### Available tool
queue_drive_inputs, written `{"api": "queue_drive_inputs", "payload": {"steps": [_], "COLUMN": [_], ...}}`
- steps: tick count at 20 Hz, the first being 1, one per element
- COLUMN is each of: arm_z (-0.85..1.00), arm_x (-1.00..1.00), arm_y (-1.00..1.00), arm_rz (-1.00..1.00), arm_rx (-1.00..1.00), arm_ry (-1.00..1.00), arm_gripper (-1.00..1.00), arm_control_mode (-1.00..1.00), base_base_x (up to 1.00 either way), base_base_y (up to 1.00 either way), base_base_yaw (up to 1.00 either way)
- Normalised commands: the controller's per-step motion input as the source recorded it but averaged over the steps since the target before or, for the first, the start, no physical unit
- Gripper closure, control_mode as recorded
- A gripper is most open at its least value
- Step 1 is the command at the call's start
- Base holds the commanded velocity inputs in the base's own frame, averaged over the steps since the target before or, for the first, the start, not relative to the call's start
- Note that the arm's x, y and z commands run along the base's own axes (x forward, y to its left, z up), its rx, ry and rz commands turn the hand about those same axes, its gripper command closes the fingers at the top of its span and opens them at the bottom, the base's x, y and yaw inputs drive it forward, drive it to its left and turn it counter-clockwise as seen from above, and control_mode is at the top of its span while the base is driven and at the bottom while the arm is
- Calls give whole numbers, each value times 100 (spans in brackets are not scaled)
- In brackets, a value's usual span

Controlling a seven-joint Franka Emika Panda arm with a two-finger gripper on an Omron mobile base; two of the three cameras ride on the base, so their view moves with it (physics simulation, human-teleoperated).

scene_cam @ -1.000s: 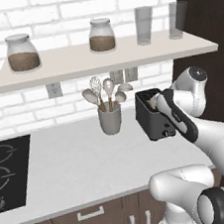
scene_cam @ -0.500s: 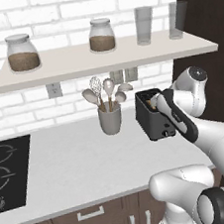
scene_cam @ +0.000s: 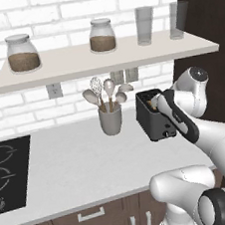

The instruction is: Start the toaster. Once the lever pops up, take the bread to the plate on the dining counter.

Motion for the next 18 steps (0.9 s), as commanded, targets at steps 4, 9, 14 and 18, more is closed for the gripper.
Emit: {"api": "queue_drive_inputs", "payload": {"steps": [4, 9, 14, 18], "arm_z": [0, 0, 0, 0], "arm_x": [0, 0, 0, 0], "arm_y": [0, 0, 0, 0], "arm_rz": [0, 0, 0, 0], "arm_rx": [0, 0, 0, 0], "arm_ry": [0, 0, 0, 0], "arm_gripper": [-100, -100, -100, -100], "arm_control_mode": [-100, -100, -100, -100], "base_base_x": [0, 0, 0, 0], "base_base_y": [0, 0, 0, 0], "base_base_yaw": [0, 0, 0, 0]}}
